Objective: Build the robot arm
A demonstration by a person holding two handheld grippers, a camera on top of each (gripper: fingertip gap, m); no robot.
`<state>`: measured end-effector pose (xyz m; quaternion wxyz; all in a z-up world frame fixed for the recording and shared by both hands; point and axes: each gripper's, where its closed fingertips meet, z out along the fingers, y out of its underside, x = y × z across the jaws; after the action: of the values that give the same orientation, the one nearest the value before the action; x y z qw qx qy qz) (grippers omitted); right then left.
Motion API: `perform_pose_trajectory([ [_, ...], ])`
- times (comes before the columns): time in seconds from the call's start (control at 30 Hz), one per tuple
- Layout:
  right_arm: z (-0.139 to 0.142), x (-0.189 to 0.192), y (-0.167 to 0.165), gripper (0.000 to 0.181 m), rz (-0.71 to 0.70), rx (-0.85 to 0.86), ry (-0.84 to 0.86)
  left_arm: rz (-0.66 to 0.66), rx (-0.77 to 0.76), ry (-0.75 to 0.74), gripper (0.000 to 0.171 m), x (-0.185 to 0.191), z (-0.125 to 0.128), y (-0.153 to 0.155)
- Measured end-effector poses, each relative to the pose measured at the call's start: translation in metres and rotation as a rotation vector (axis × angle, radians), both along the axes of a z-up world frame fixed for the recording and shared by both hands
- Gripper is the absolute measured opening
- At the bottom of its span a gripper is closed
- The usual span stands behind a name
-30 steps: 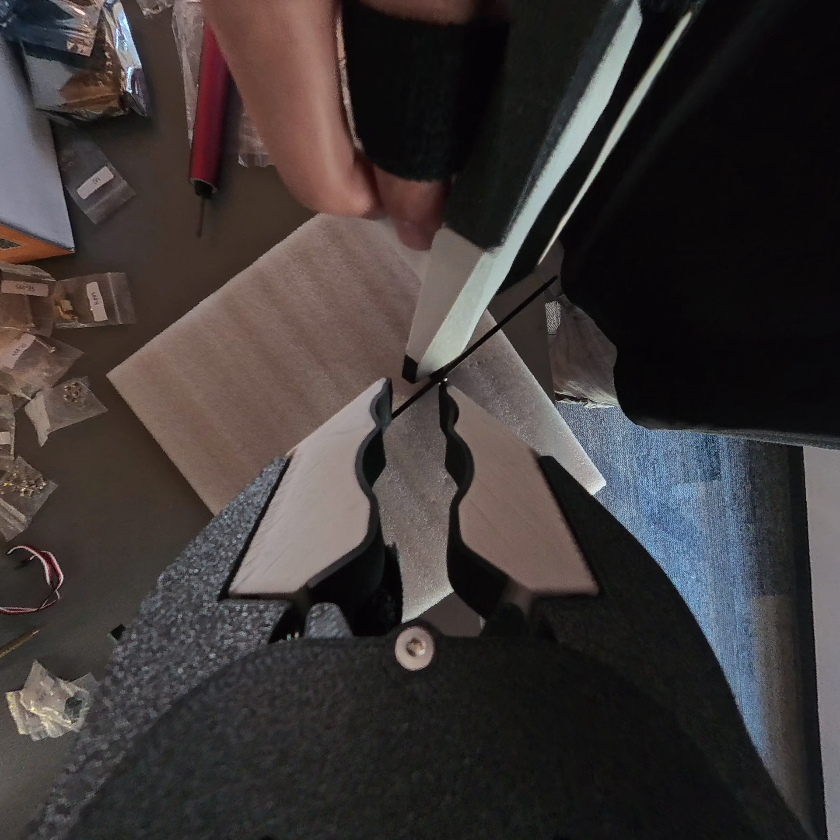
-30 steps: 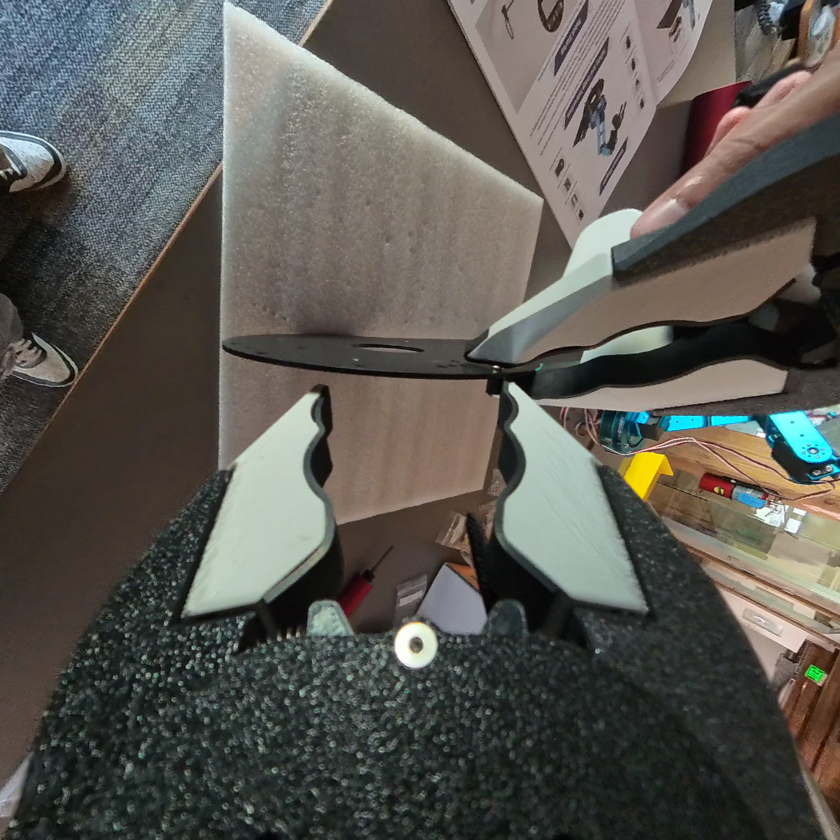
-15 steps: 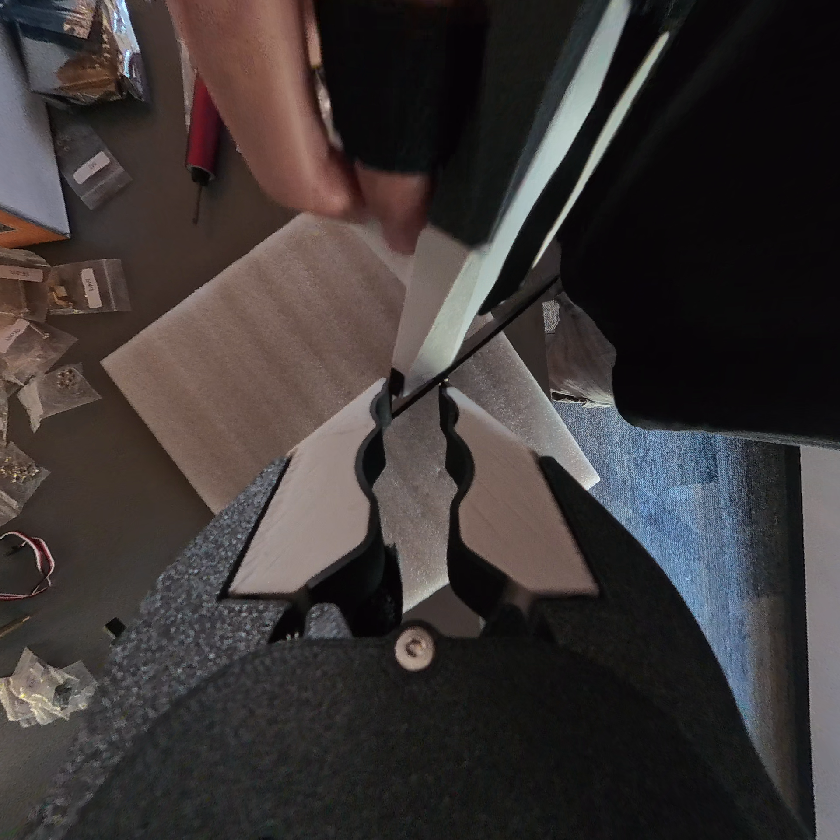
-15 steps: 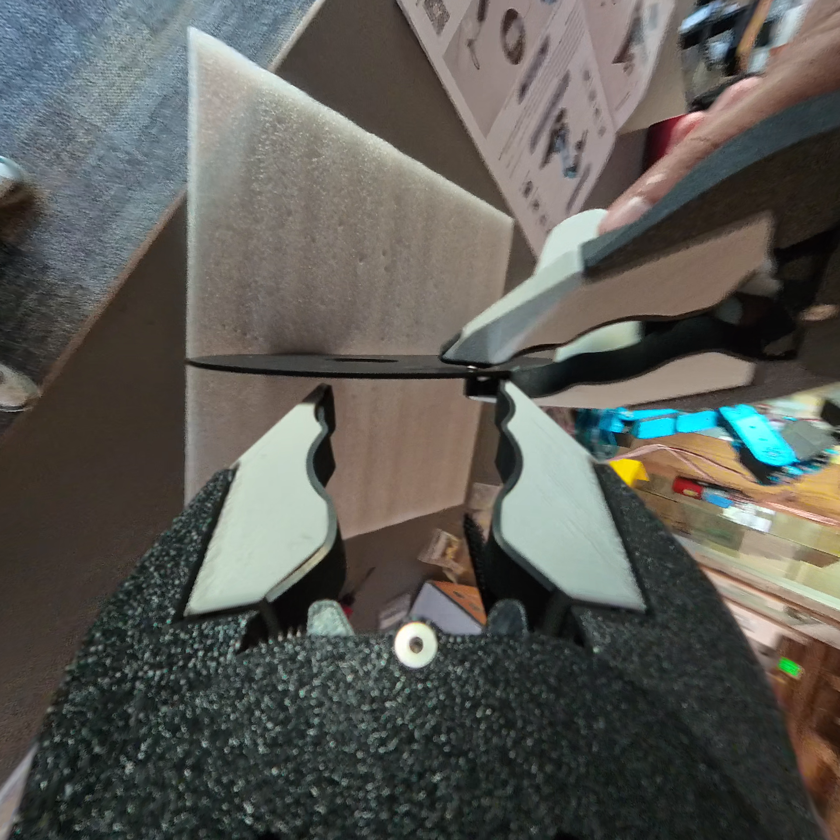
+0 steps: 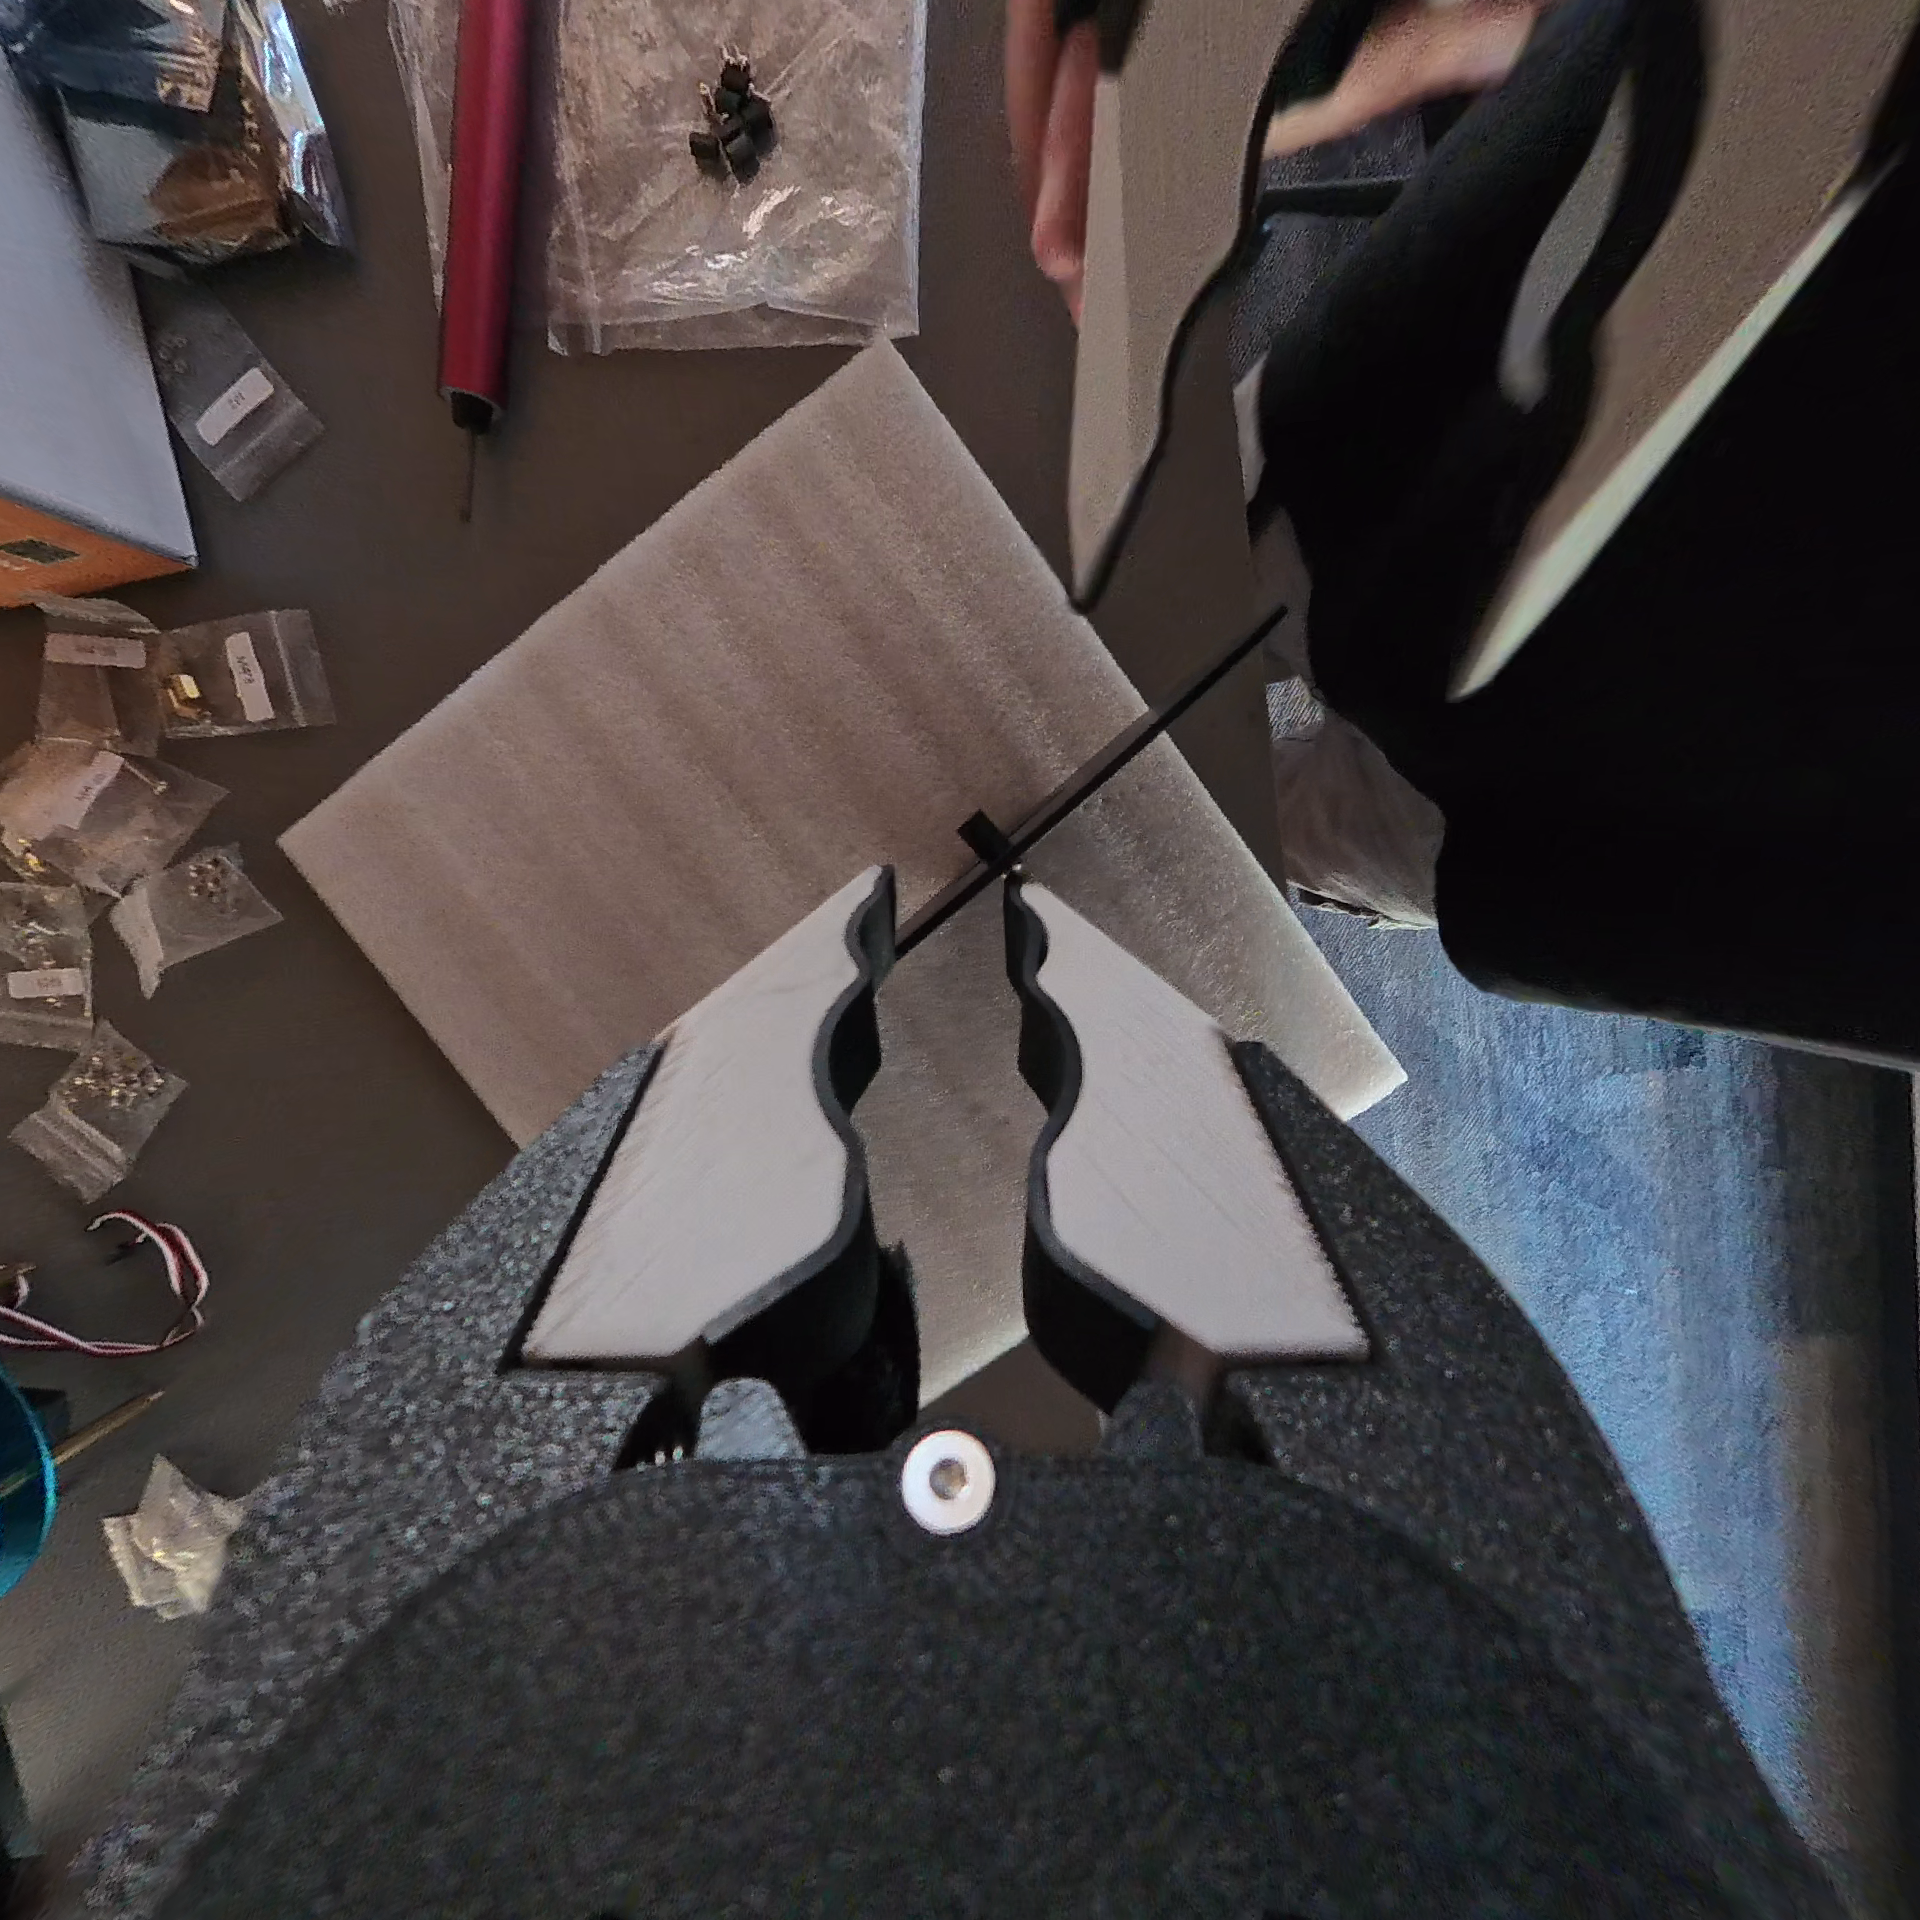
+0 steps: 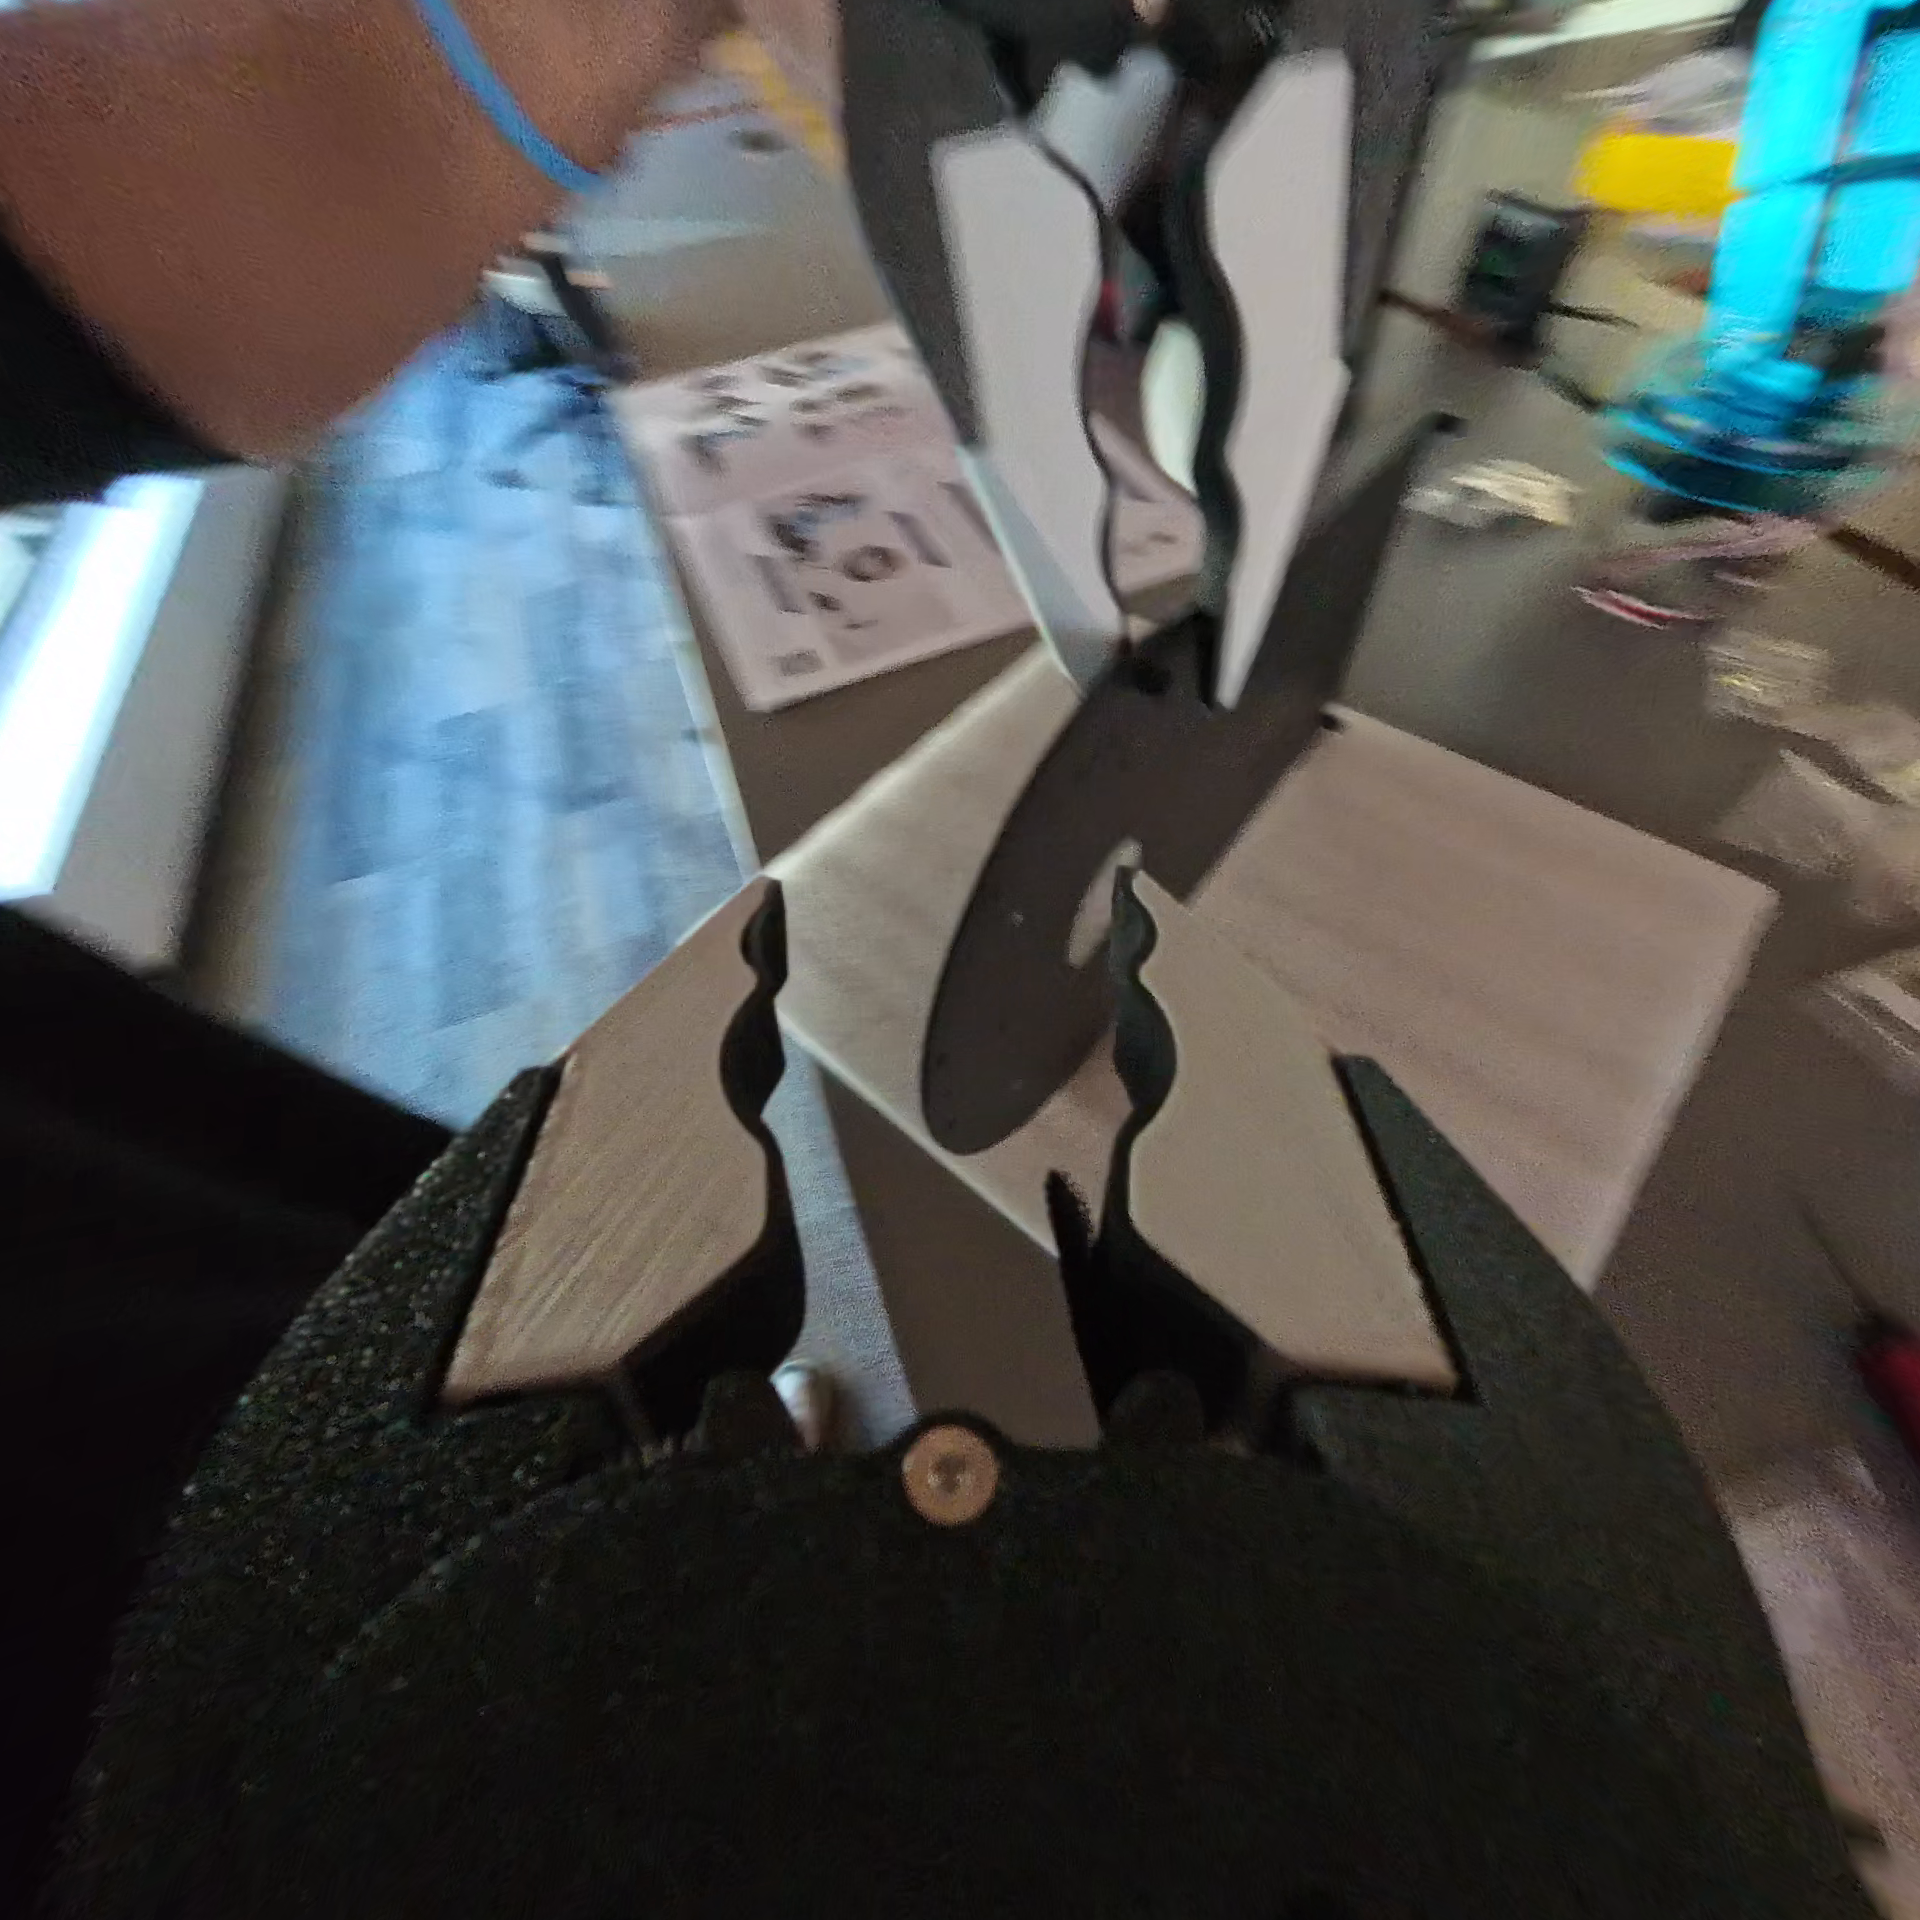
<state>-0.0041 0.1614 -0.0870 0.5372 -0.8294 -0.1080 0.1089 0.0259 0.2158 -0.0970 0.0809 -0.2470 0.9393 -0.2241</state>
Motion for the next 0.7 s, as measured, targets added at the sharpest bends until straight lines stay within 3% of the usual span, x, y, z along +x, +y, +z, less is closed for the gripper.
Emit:
perform_pose_trajectory([
  [0.07,-0.022,0.011,0.007,0.054,-0.22,0.008,-0.078,-0.011,0.021,-0.014,0.02,0.002,0.0,0.0],
  [0.17,-0.043,0.011,0.011,0.041,-0.371,0.012,-0.103,-0.017,0.065,-0.047,0.021,0.006,-0.001,0.0],
  [0.37,-0.049,0.022,0.02,0.002,-0.532,0.111,-0.075,-0.005,0.141,-0.117,0.023,0.013,-0.002,-0.001],
  [0.53,-0.048,0.023,0.019,0.001,-0.57,0.126,-0.025,0.05,0.135,-0.165,0.026,0.012,-0.001,-0.002],
  [0.7,-0.048,0.021,0.02,0.001,-0.586,0.128,-0.052,0.113,-0.015,-0.214,0.037,0.005,0.009,-0.017],
])
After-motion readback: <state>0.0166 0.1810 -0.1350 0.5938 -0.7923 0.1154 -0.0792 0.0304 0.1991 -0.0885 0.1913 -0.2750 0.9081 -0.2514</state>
